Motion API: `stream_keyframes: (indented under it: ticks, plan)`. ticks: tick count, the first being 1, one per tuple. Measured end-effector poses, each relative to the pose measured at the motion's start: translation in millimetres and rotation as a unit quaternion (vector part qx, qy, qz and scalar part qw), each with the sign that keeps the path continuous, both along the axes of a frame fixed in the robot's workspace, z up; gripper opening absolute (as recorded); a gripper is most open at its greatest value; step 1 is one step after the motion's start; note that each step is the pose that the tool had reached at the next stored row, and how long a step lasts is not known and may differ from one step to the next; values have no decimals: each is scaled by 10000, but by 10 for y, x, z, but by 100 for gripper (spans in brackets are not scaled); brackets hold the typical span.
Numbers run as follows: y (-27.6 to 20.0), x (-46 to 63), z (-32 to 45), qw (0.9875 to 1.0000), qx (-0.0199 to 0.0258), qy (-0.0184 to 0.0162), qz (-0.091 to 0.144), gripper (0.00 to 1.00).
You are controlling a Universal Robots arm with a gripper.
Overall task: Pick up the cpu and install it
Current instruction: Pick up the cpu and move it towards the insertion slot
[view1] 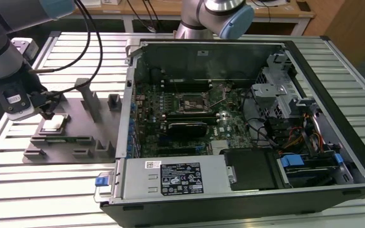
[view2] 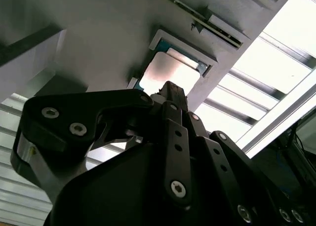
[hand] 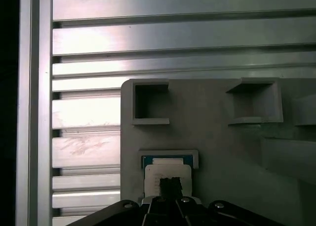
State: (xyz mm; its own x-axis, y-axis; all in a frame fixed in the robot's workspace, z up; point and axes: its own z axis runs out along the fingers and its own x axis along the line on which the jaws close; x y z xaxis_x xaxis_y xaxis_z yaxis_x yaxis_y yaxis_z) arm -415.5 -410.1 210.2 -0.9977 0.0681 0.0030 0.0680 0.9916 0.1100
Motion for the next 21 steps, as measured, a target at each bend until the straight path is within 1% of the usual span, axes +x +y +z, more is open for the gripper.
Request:
stream_keyframes:
  ticks: [5,9,13,17,21]
  plan:
    - [-4,0,-62,10000,-3,27,13,11]
    - [-4,1,-98,10000,-18,43,39,11]
    - [-4,8,-121,10000,-32,50,58,11]
    - [-4,37,-132,10000,-32,50,59,11]
    - [-4,40,-134,10000,-32,50,58,11]
